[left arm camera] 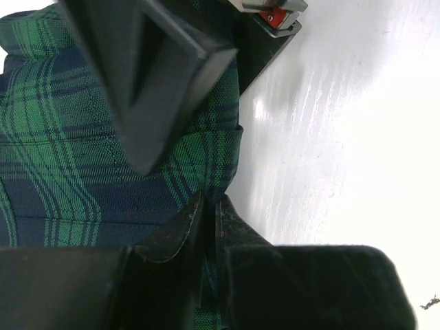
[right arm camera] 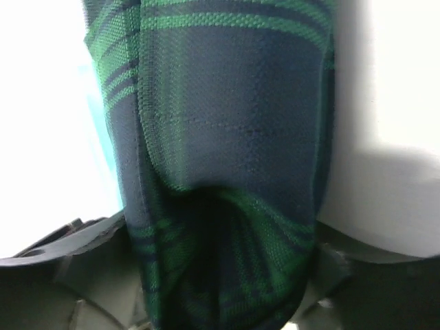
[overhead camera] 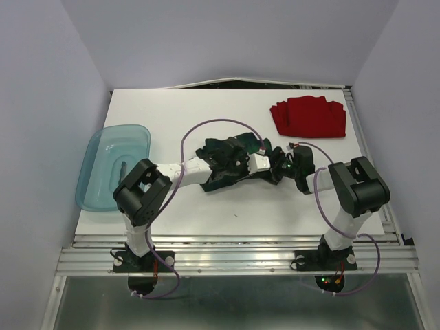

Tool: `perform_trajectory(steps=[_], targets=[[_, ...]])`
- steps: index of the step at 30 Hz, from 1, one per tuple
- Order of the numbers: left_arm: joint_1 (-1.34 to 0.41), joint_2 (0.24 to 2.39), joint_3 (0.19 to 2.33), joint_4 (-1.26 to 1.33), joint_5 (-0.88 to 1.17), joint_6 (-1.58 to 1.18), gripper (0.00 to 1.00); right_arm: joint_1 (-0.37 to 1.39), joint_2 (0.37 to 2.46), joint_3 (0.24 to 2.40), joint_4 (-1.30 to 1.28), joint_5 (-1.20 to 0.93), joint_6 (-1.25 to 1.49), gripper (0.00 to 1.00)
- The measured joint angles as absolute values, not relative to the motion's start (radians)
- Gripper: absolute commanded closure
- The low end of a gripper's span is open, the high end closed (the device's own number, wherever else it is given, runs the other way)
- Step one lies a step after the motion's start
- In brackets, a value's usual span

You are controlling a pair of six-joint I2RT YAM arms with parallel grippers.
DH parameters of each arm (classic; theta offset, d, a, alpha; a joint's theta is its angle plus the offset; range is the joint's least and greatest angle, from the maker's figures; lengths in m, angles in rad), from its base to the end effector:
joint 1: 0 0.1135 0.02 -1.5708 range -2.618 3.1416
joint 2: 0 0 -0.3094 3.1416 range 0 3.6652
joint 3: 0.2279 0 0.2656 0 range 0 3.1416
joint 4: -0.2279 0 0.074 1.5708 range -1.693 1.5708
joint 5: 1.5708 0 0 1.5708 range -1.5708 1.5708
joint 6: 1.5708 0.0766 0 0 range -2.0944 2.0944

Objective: Fold and stack the skirts
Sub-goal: Neatly place the folded skirt to the corner

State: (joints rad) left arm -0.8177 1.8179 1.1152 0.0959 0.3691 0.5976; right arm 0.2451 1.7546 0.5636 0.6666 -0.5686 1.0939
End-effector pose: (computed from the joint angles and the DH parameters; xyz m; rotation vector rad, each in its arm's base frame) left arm 0.2885 -0.3482 0.2091 1.5704 1.5100 -0.5269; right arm 0.3277 0.1245 0.1303 0.5920 2.2489 1.3463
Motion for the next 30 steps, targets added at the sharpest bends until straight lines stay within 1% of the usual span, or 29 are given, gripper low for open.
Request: perform_trajectory(steps=[1, 2, 5, 6, 8, 9, 10, 11, 13, 14, 16, 17, 19, 22, 24, 26, 27, 28, 30], targets=[[-0.817, 1.819, 1.115, 0.096, 0.369, 0.598, 1.00, 0.248, 1.762, 0.565, 0.666, -0.563, 1.092, 0.34], [-0.817, 1.819, 1.115, 0.096, 0.370, 0.598, 1.00, 0.249, 1.769, 0.567, 0.667, -0.555, 1.088, 0.39], [-0.816, 1.821, 1.115, 0.095, 0.373, 0.598, 1.00, 0.251, 1.776, 0.568, 0.665, -0.540, 1.076, 0.47], [-0.816, 1.821, 1.115, 0.095, 0.374, 0.598, 0.96, 0.251, 1.778, 0.568, 0.663, -0.531, 1.068, 0.51], [-0.816, 1.822, 1.115, 0.094, 0.374, 0.598, 0.86, 0.253, 1.785, 0.568, 0.663, -0.526, 1.062, 0.55], [-0.816, 1.822, 1.115, 0.092, 0.373, 0.593, 0.75, 0.256, 1.789, 0.570, 0.663, -0.523, 1.055, 0.57], [-0.816, 1.822, 1.115, 0.089, 0.370, 0.588, 0.70, 0.257, 1.791, 0.571, 0.663, -0.522, 1.050, 0.58], [-0.816, 1.822, 1.115, 0.088, 0.368, 0.577, 0.58, 0.257, 1.791, 0.574, 0.662, -0.519, 1.042, 0.63], [-0.808, 1.815, 1.113, 0.085, 0.366, 0.551, 0.49, 0.258, 1.791, 0.578, 0.662, -0.509, 1.030, 0.70], [-0.800, 1.787, 1.103, 0.073, 0.367, 0.519, 0.35, 0.260, 1.791, 0.579, 0.661, -0.500, 1.022, 0.78], [-0.772, 1.711, 1.081, 0.039, 0.361, 0.442, 0.33, 0.261, 1.791, 0.579, 0.661, -0.483, 1.010, 0.87], [-0.754, 1.666, 1.069, 0.026, 0.360, 0.406, 0.31, 0.262, 1.791, 0.579, 0.660, -0.477, 1.002, 0.93], [-0.702, 1.548, 1.056, -0.001, 0.345, 0.319, 0.31, 0.262, 1.789, 0.580, 0.658, -0.469, 0.989, 0.98], [-0.621, 1.407, 1.055, -0.026, 0.292, 0.168, 0.31, 0.262, 1.781, 0.592, 0.634, -0.456, 0.960, 0.99], [-0.579, 1.356, 1.055, -0.047, 0.252, 0.070, 0.31, 0.262, 1.775, 0.607, 0.608, -0.449, 0.936, 0.99], [-0.547, 1.350, 1.045, -0.080, 0.224, -0.049, 0.30, 0.262, 1.762, 0.624, 0.577, -0.436, 0.908, 0.99], [-0.530, 1.356, 1.034, -0.086, 0.225, -0.081, 0.28, 0.262, 1.754, 0.630, 0.561, -0.428, 0.892, 0.99], [-0.504, 1.370, 1.002, -0.103, 0.233, -0.149, 0.22, 0.262, 1.749, 0.633, 0.548, -0.423, 0.880, 0.99], [-0.470, 1.390, 0.923, -0.113, 0.247, -0.219, 0.17, 0.262, 1.741, 0.643, 0.523, -0.418, 0.859, 0.99]])
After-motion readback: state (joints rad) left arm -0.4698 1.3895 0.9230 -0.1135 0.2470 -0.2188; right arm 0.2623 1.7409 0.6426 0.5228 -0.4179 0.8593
